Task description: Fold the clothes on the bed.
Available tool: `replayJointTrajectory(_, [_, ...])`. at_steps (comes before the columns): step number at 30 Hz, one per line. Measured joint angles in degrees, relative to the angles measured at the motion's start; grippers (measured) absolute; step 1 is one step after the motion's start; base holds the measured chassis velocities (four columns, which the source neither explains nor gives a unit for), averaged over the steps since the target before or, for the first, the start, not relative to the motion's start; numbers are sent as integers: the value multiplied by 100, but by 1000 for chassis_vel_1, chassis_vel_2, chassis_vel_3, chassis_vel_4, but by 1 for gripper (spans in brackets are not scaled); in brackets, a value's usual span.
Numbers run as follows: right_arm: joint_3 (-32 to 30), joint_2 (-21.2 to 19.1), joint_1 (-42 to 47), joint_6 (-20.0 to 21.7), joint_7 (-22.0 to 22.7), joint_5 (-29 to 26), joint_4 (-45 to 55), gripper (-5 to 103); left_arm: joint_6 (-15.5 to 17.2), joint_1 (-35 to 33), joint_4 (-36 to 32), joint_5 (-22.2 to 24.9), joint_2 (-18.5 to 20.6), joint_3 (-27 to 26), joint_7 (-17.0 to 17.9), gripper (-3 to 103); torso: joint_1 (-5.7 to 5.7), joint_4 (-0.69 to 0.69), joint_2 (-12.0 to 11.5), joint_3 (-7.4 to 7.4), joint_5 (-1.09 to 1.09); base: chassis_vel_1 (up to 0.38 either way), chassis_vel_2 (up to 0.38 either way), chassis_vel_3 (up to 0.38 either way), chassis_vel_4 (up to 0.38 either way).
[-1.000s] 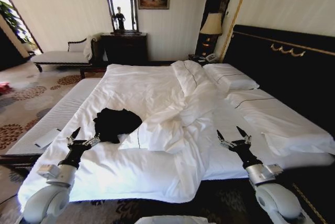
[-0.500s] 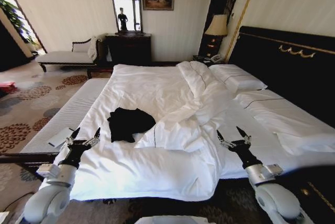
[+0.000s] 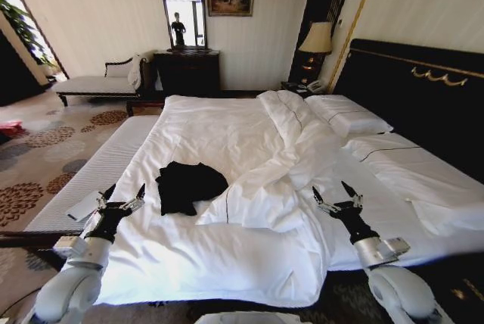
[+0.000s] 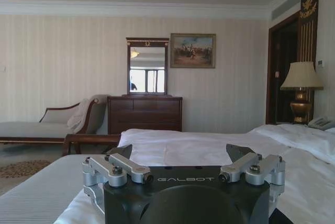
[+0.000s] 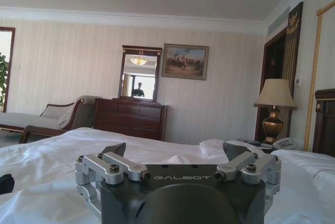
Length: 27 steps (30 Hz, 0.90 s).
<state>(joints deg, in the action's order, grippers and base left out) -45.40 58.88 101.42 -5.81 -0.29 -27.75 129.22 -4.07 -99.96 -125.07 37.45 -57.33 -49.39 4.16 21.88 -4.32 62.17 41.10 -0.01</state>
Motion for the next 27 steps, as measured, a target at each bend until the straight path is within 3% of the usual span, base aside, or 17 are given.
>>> replayJointTrajectory(8, [313, -71, 169, 587, 343, -331, 630, 100, 37, -11, -3, -2, -3, -5, 31, 100, 11, 3, -5, 4, 1, -136, 153, 135, -131])
replayJointTrajectory(19, [496, -56, 778, 1301, 777, -679, 1447, 100, 11, -34, 44, -41, -61, 16, 30, 100, -8, 2, 4, -3, 0, 23, -17, -20, 23])
replayJointTrajectory(24, [541, -383, 847, 2039, 1309, -1132, 1446, 100, 9, -27, 36, -83, -88, 49, 30, 100, 4, 0, -2, 2, 1, 0, 0, 0, 0])
replayJointTrajectory(27, [490, -659, 692, 2248, 1529, -1350, 1438, 100, -1, -61, 5, -87, -108, 48, 28, 100, 5, 2, -3, 2, 3, 0, 0, 0, 0])
